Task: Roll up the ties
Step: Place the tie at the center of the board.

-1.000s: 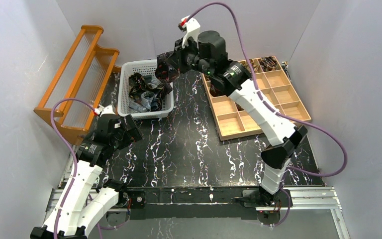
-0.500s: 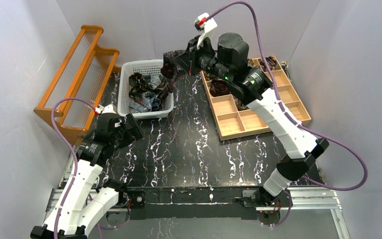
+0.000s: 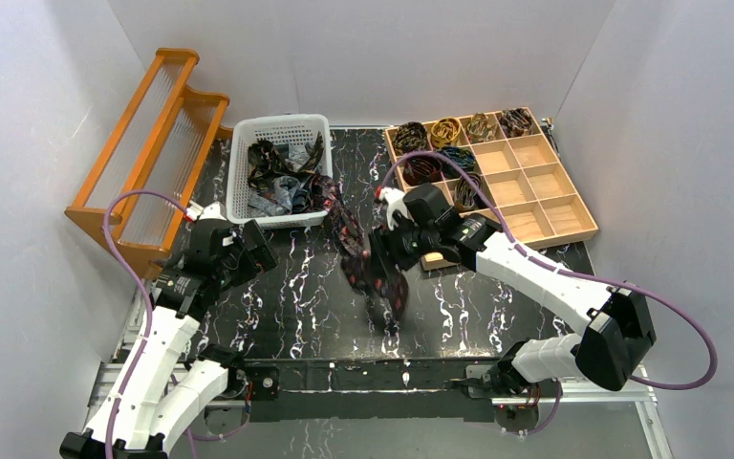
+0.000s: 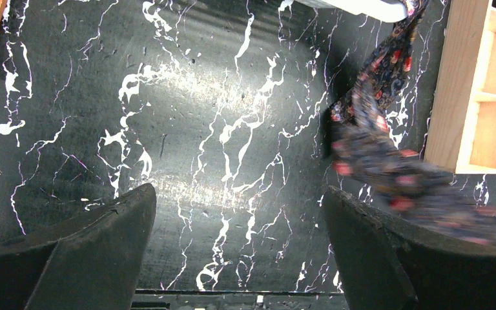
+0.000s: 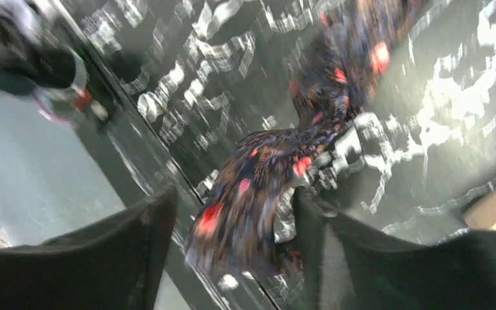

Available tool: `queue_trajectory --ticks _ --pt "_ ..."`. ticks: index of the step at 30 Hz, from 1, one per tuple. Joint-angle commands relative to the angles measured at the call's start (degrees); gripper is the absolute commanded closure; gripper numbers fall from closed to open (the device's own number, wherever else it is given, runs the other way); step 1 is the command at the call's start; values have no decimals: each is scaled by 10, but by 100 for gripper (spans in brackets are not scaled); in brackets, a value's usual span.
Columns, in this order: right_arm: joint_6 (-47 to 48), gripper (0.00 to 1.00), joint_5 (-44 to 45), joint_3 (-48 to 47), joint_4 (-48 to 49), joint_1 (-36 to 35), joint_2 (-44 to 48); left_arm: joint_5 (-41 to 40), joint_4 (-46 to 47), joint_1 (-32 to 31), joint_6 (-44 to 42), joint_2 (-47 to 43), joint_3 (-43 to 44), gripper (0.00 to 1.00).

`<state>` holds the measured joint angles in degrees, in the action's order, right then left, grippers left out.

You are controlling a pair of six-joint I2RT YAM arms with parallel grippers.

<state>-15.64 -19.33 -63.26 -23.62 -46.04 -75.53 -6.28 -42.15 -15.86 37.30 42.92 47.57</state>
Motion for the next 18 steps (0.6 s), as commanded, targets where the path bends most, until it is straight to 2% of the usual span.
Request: queue_trajectory --ticks 1,3,5,7,13,18 --pt "30 13 55 9 -91 1 38 11 5 2 -2 1 -11 2" --pt "38 2 144 2 -99 4 44 14 9 1 -4 7 -12 2" --pt "42 1 180 -12 -88 16 31 15 12 2 -5 11 -12 2" --pt "32 1 181 -31 -55 25 -4 17 16 2 -6 15 -12 2" --pt "-2 1 139 -97 102 26 -185 18 11 2 -7 10 -8 2" --pt "24 1 114 -186 184 26 -321 8 -6 2 -5 -4 -7 2"
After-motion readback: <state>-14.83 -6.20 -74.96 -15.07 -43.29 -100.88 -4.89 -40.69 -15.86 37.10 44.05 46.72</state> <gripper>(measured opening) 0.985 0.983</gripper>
